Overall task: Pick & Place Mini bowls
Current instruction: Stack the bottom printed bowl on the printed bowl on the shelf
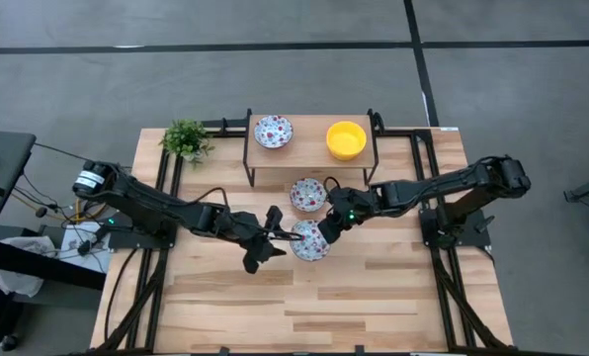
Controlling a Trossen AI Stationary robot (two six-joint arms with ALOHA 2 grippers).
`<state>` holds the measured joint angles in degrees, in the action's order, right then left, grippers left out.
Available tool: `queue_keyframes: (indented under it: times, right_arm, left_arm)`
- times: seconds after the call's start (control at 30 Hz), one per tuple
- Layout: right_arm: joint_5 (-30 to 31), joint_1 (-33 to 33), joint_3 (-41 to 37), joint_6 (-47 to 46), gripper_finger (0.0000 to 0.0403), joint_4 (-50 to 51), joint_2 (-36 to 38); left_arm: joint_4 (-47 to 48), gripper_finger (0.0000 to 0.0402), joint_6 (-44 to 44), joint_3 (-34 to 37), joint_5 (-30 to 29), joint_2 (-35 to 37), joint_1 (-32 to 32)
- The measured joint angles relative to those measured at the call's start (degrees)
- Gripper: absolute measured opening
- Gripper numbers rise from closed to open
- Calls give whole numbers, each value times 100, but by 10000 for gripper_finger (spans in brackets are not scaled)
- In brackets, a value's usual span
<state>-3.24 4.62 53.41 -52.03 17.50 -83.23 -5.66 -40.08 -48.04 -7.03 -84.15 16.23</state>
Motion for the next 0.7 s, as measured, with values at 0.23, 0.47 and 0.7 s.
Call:
queue_keyframes:
  times: [0.23, 0.47, 0.7]
  right_arm:
    - [-156, 16, 65, 103, 0, -126, -264]
    - [-216, 11, 284, 273, 0, -126, -430]
    - [-241, 9, 326, 303, 0, -105, -425]
  left_arm:
    - [-46, 213, 6, -80, -20, -258, 0]
    - [-9, 199, 221, -74, 105, -368, 4]
    - [4, 138, 278, -80, 153, -336, 11]
